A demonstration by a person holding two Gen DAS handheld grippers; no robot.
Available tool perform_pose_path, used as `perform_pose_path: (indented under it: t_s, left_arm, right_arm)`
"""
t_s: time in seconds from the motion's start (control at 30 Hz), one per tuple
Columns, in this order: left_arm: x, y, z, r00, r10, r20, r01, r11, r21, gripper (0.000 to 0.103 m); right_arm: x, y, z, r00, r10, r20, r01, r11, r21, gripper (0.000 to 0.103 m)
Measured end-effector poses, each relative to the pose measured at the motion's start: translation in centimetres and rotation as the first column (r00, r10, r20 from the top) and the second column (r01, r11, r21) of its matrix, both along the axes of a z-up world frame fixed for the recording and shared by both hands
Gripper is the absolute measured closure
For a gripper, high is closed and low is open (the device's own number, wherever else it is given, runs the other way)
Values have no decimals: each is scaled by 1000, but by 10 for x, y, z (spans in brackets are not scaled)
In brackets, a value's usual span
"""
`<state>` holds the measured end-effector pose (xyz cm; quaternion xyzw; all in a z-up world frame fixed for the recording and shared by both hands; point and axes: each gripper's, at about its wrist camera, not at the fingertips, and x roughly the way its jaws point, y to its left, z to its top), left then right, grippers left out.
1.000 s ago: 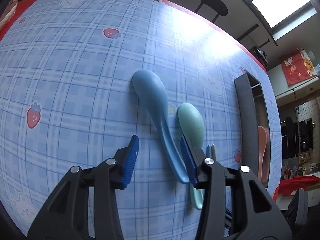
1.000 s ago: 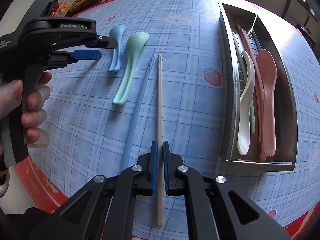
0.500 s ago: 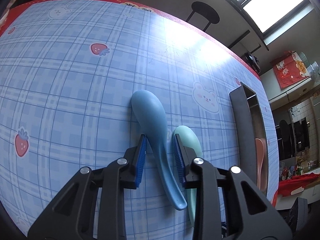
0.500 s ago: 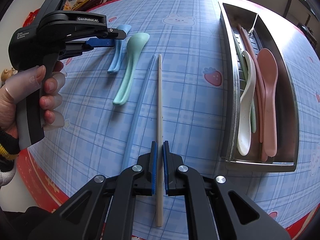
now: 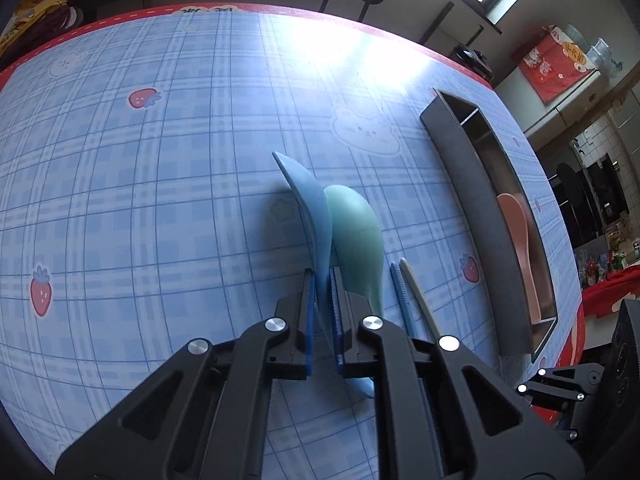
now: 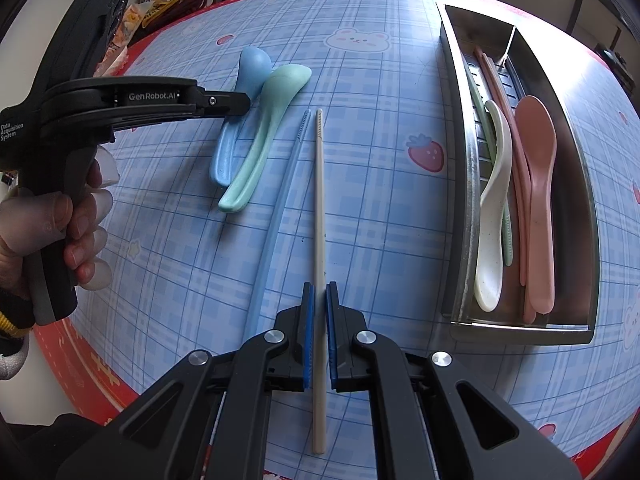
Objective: Organize utensils
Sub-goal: 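Lift and carry the blue spoon and white chopstick toward the steel tray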
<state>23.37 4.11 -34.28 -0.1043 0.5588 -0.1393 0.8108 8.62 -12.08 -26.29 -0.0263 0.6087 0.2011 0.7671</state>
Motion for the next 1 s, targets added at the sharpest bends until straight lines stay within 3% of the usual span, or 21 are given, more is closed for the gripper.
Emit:
perform_pose_path:
  t_s: [0.57, 0.67, 0.87, 1.0]
  left_arm:
    - [-52, -9, -2, 984, -177, -33, 179, 977, 119, 91]
    - [-66, -7, -3, 988, -154, -21, 155, 981, 115, 91]
    - [-75, 7, -6, 998, -55, -21, 56, 998, 35, 92]
    - [-87, 25, -6, 999, 24, -47, -26, 999, -43, 92]
  right_arm:
    - [1, -2, -1, 1000, -9, -8, 9, 1000, 20, 96]
    - [0, -5, 0, 1000, -13, -6, 13, 999, 31, 96]
    - [-2, -8, 0, 999, -34, -12, 34, 998, 61, 97]
    - [0, -23, 5, 996, -85, -30, 88, 985, 147, 97]
